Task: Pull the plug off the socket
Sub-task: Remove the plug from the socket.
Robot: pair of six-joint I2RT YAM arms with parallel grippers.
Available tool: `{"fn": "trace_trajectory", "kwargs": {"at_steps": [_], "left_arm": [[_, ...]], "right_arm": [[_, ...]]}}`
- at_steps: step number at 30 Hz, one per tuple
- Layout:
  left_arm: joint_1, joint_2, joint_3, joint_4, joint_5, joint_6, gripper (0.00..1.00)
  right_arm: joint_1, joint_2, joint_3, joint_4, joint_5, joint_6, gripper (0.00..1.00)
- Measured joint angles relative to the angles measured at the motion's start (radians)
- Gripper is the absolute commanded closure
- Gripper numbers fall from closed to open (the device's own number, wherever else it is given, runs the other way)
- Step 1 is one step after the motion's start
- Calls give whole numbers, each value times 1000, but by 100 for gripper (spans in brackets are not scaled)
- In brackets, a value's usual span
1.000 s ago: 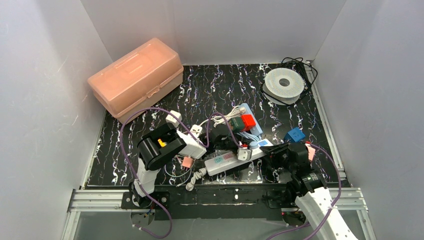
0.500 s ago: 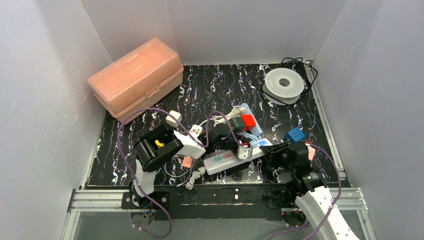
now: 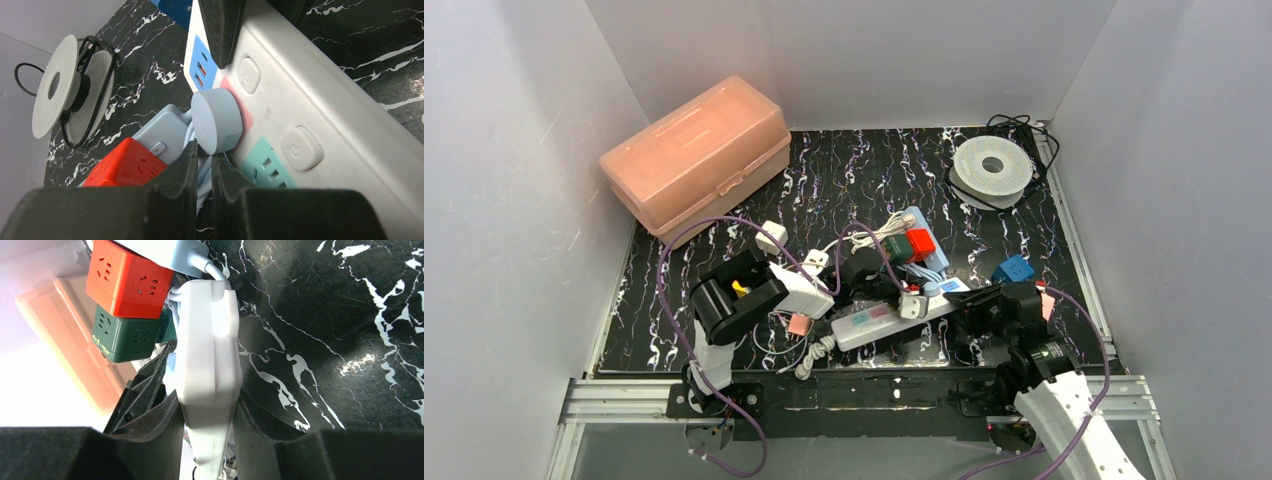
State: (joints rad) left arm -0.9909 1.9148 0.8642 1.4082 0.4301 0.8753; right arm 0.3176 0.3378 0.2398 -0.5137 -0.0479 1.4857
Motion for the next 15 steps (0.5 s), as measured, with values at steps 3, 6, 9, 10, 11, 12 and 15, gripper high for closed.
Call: {"fn": "trace_trajectory", "kwargs": {"at_steps": [3,6,9,10,11,12,15], "left_arm": [[0,0,0,6,-3,-2,100],[5,0,-1,7,-6,-5,100],[6,0,-2,9,-6,-5,100],[6,0,-2,10,-6,-5,100],[6,0,-2,11,-6,-6,100],[6,0,-2,11,-6,-6,100],[6,0,-2,-1,-10,-16,100]], "right_arm": [[1,-29,-12,11,0,-14,99],[1,-127,-80,54,-3,-25,99],[1,-209,-119,60,-2,-35,99],[2,-224,-124,56,0,-39,99],[3,-227,-124,52,2,-39,99],[4,-225,-124,50,5,-38,99],[5,-173,-114,49,7,-24,99]]}}
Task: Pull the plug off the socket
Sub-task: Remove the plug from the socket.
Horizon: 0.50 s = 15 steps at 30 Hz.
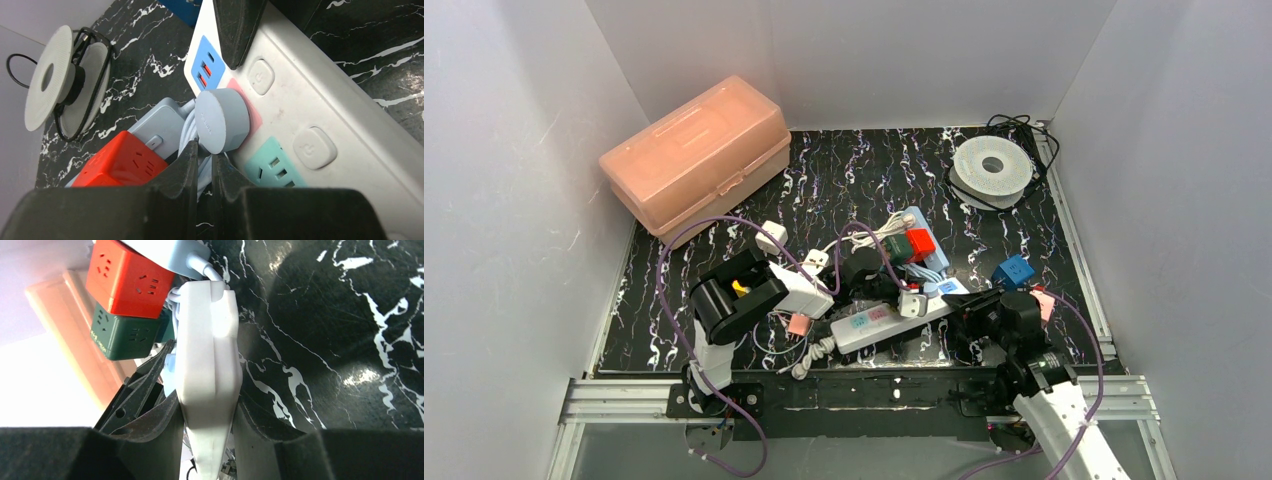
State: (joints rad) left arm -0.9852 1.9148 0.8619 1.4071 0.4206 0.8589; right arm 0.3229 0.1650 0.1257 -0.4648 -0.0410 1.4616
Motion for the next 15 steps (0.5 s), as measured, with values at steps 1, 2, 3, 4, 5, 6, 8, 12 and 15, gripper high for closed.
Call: {"fn": "trace_trajectory", "kwargs": {"at_steps": [1,2,3,4,5,6,8,12,15], "left_arm": [[0,0,0,-6,-2,-1,100],[-1,0,0,-11,-3,-3,100],[-1,0,0,-14,-4,-4,100],[-1,0,0,-15,-5,-4,100],[-1,0,0,-15,-7,-4,100],[-1,0,0,-14,-9,-4,100],[-1,0,0,-14,-10,-4,100],[-1,-6,0,-14,-14,-6,100],[0,-22,0,-13,-32,-8,100]], "right_arm": [[0,34,10,1,-2,6,99],[1,67,20,2,-4,11,99],[1,106,35,5,-7,16,99],[1,121,42,6,-8,19,99],[1,133,47,7,-8,24,99],[2,137,49,8,-8,27,99],[4,137,49,5,-7,34,99],[5,103,45,-10,-6,57,99],[5,55,34,-37,5,72,99]]}}
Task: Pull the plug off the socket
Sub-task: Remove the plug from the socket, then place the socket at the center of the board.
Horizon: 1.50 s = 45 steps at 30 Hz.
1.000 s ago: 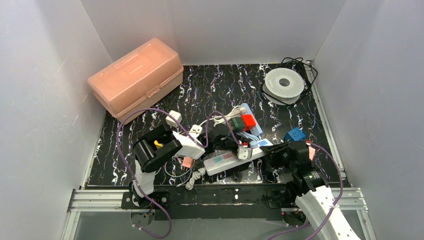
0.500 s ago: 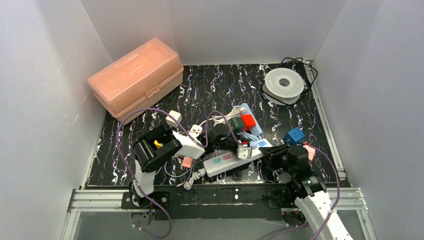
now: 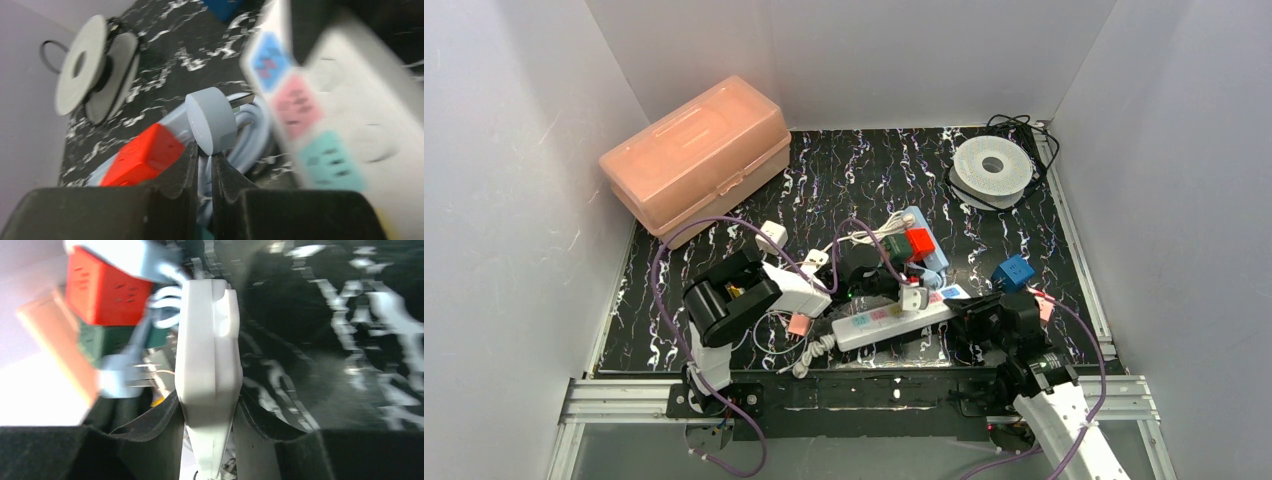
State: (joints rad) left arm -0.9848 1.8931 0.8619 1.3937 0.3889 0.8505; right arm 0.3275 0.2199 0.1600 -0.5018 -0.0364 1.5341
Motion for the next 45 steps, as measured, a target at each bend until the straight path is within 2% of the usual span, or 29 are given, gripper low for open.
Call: {"fn": "trace_trajectory", "kwargs": {"at_steps": [3,8,16,18,19,21,22,24,25,33,37,41,45], "left_arm": [[19,-35,3,15,-69,-19,100],[69,-82,-2,34,-131,-39,100],[80,-100,-92,43,-73,-44,100],[78,-100,-114,41,-39,-41,95],[78,-98,-118,40,-24,-39,84],[78,-92,-119,43,-2,-31,47],[79,-84,-119,47,13,-29,32],[79,-66,-119,47,36,-9,7],[78,-56,-119,45,46,-3,2],[78,-92,-119,-45,72,38,2],[78,-240,-134,-135,72,37,2],[90,-525,-98,-455,62,-33,2],[115,-731,92,-824,12,-162,2]], "right_arm": [[0,-32,-35,-63,5,18,99],[0,-36,-37,-58,6,14,99],[0,29,-3,-45,6,-27,99],[0,18,13,-66,7,-50,99],[0,6,30,-87,11,-68,99],[1,-21,71,-129,24,-111,99],[2,-34,91,-148,31,-132,99],[2,-58,121,-181,43,-165,99],[2,-71,131,-198,46,-179,99],[2,-128,178,-287,53,-222,99],[2,-95,248,-307,48,-257,99],[2,-9,314,-280,25,-282,99],[2,107,362,-213,-9,-295,99]]}}
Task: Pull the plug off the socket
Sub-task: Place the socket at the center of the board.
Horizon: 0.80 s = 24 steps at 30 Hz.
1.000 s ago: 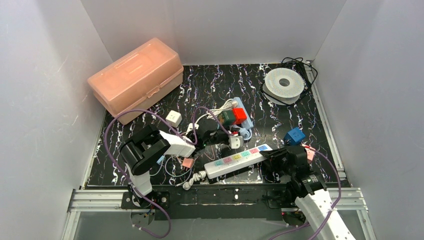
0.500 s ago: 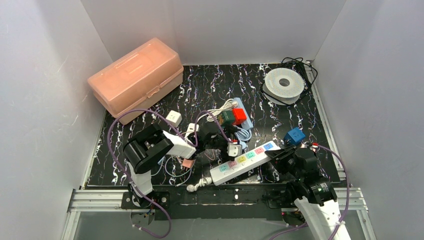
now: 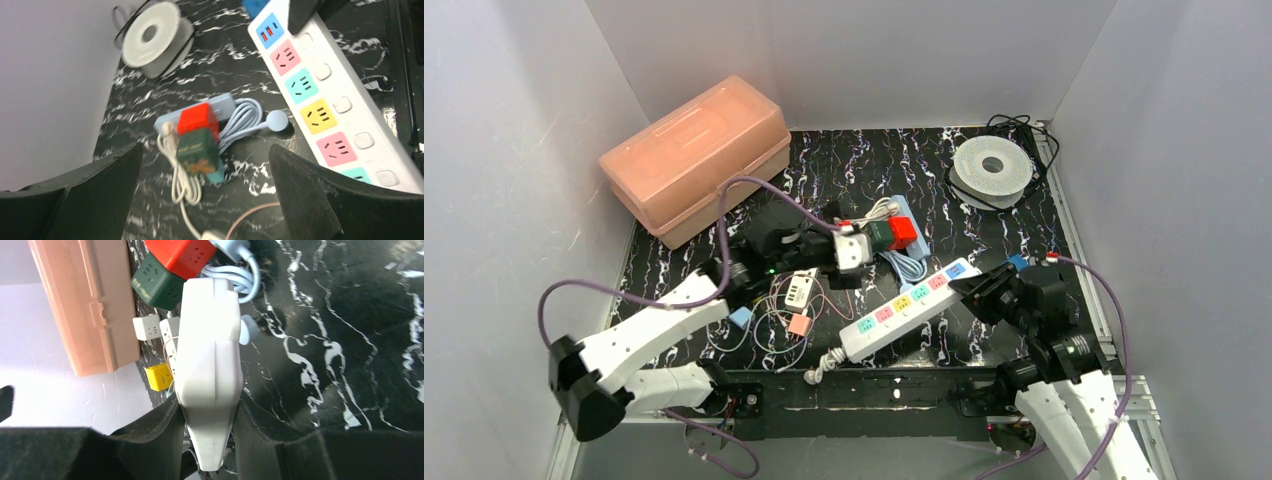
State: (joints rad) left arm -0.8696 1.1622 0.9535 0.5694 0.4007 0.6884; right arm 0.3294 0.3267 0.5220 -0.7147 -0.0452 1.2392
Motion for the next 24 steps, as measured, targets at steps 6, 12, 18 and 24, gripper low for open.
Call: {"fn": "trace_trajectory", "kwargs": {"at_steps": [6,12,18,24], "left_arm": [[61,-109,152,-318,-188,-157,2],[121,-114,184,-464,-301,-256,2],[121,-191,161,-469,-320,-261,2],[121,-277,126,-436,-335,-237,2]], "right_arm": [[3,263,144,118,-91,-107,99],[92,693,563,135,-188,-364,99],[262,1090,1020,81,-248,-573,99],[369,1384,1249,66,-333,-631,99]]}}
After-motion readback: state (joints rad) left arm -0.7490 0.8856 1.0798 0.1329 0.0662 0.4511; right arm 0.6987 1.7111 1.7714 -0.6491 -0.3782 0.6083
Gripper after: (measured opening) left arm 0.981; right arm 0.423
